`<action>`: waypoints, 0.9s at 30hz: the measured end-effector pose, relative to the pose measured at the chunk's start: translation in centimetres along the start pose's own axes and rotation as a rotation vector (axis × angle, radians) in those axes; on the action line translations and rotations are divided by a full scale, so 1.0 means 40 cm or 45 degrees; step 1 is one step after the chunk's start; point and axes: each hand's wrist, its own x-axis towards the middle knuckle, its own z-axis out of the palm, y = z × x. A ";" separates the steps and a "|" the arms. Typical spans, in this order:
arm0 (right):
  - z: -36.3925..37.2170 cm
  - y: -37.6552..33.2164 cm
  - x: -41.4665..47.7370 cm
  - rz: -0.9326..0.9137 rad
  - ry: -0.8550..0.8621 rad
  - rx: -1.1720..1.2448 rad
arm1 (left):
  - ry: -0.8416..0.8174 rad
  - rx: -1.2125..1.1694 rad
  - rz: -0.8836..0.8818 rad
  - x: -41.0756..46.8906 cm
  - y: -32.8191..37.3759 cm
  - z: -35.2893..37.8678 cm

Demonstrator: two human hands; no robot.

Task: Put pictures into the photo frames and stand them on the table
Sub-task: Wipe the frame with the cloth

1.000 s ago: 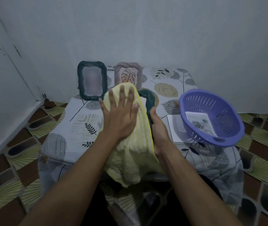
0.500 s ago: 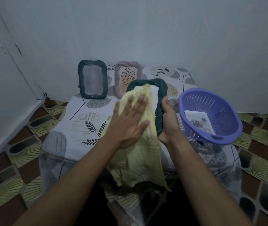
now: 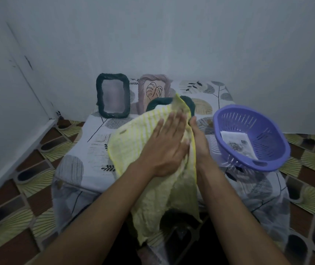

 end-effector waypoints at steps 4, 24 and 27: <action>-0.025 -0.005 -0.026 0.055 -0.082 0.144 | -0.047 0.208 0.229 -0.040 -0.076 0.010; -0.029 -0.002 -0.019 0.011 -0.052 0.117 | 0.011 0.064 0.217 -0.064 -0.070 0.031; -0.025 0.012 -0.037 0.039 -0.082 0.173 | 0.012 0.153 -0.016 -0.048 -0.127 0.017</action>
